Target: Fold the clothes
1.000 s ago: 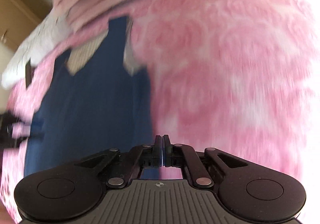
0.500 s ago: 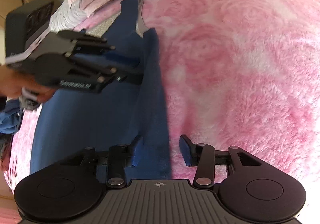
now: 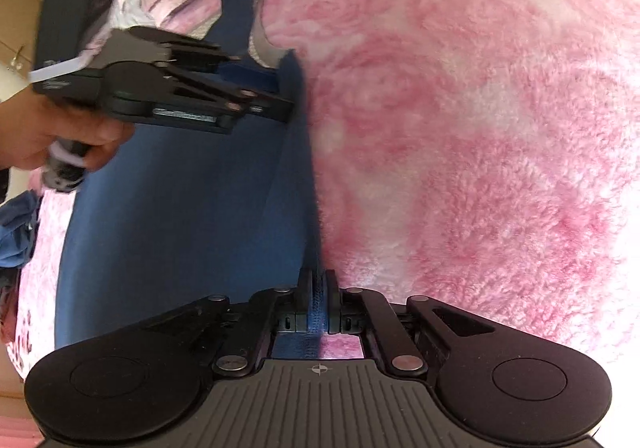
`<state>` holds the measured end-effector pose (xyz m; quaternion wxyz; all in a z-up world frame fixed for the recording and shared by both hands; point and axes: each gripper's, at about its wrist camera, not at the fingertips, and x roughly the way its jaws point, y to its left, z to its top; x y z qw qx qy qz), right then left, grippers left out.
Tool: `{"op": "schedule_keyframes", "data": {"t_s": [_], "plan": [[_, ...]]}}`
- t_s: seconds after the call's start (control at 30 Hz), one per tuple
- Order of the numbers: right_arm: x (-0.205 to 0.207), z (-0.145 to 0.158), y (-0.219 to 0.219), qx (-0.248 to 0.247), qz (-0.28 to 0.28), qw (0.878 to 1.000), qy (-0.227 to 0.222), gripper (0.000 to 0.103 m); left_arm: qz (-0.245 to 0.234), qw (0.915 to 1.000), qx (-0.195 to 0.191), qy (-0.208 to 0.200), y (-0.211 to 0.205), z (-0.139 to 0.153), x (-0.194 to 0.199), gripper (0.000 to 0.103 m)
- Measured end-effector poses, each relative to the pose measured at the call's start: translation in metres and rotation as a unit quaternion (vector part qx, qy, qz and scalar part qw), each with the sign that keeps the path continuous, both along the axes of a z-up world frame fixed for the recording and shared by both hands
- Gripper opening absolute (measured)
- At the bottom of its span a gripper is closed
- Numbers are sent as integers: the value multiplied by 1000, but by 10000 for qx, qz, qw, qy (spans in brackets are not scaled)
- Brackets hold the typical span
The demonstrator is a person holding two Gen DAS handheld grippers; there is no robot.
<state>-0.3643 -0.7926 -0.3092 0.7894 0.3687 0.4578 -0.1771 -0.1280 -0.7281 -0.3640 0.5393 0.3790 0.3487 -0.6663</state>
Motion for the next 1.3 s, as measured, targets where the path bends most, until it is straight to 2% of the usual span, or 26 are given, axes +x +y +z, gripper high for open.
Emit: {"op": "schedule_keyframes", "data": {"t_s": [0.07,0.1,0.13,0.2,0.27,0.37,0.57,0.73,0.8,0.9,1.1,1.17,1.3], "plan": [[-2,4,1,-109,5,9999,93,13,249,9996,-145,-29,20,12,13,34],[-3,7,3,-212,25,9997,137,33,443,9989,-156,-10,33,16,24,34],[-2,9,4,-324,39,9993,200,49,638,9979,-54,-8,46,13,35,34],[-2,10,7,-431,81,9986,300,59,1024,9946,162,-13,71,7,58,34],[0,6,10,-413,197,9980,435,59,1252,9915,361,-65,96,-4,73,36],[7,12,18,-672,447,9949,603,60,1480,9885,305,-75,129,2,90,34],[22,43,37,-999,690,9918,401,60,1925,9804,273,-309,197,28,113,34],[47,53,65,-1035,1235,9865,305,60,1934,9792,347,-512,255,43,115,35],[62,55,66,-1032,1371,9848,251,60,1908,9787,419,-629,266,43,123,35],[92,61,61,-1182,1648,9791,148,60,1866,9786,405,-772,269,45,140,35],[170,66,27,-1554,2122,9647,109,60,1845,9783,253,-903,248,44,175,37],[179,60,22,-1500,2155,9648,125,60,1845,9785,268,-876,243,37,179,37],[192,45,16,-1348,2223,9655,162,60,1789,9783,576,-873,248,11,177,37]]}}
